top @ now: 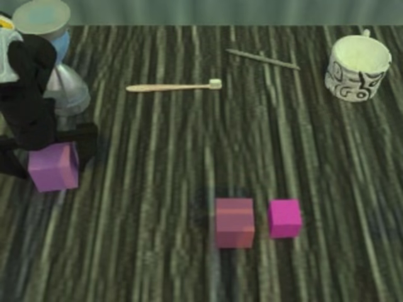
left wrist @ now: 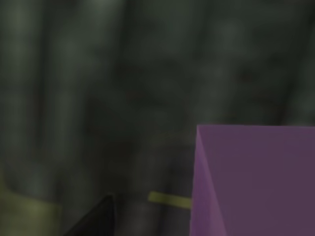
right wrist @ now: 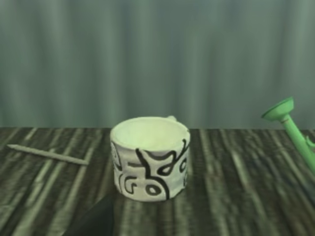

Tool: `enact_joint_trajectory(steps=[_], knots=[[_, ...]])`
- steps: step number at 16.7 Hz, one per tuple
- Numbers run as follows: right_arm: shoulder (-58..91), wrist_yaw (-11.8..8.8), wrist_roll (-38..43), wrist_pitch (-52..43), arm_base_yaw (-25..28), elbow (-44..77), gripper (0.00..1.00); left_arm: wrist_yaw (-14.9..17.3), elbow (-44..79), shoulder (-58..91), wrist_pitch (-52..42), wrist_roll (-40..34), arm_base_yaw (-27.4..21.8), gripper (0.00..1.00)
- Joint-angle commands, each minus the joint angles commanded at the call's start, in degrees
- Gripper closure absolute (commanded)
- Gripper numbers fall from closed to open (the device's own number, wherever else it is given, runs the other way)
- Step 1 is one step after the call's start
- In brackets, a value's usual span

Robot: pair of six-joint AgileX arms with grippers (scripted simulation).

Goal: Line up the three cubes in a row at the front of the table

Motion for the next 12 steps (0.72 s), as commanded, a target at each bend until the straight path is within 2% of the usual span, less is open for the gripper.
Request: enact_joint_trajectory(steps=[12], knots=[[0.00, 0.00, 0.00, 0.00, 0.00, 0.00, 0.00, 0.00, 0.00, 0.00, 0.00, 0.00, 0.00, 0.90]])
